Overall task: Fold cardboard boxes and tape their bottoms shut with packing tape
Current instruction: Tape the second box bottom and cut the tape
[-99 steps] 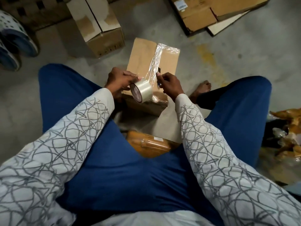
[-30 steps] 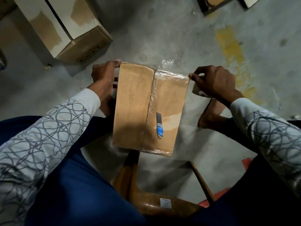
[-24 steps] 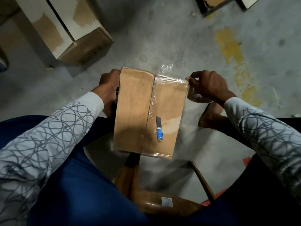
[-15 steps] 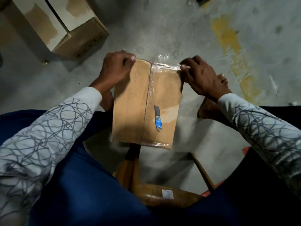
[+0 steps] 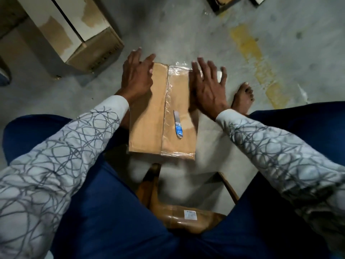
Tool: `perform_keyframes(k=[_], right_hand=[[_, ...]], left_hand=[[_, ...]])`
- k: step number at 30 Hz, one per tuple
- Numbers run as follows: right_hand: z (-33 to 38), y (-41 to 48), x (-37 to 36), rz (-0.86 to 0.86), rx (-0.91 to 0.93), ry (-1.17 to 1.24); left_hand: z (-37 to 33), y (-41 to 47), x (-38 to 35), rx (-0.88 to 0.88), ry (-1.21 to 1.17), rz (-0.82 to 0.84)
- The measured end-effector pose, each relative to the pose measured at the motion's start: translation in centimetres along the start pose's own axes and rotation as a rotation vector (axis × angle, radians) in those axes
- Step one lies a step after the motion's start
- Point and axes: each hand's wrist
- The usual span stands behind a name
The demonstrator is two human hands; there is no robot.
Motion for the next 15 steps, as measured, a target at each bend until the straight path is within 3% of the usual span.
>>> perform_keyframes(k=[2,4,7,10,15], right_hand=[[2.6,-2.6,0.2,-0.018,0.071,-0.026],[5.1,-5.7,0.1,0.122,0.066,-0.013],[7.3,-9.6,-0.9,0.286,-0.049,0.006],[7.6,-11.3,-1.4,0.318,-0.104,0.067],[6.5,-11.8,-1.6,0.325,-0.39,0.388]], left_hand=[[-1.0,-2.0,0.2,-0.105,-0.028,-0.029],[-1.2,-4.2,0.3,-0.187,-0.066,-0.028],[-1.3,-7.9,-0.2,-0.159,-0.093,0.045],[-1.9,-11.4,-0.8,-0.115,-0.147,0.097],[-4.3,-15.9,-2.6,-0.136,-0.223,0.086]])
Point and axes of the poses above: each hand's wrist, its own y-axis towards the middle knuckle, its own x-axis out of the back of the hand, z = x × y
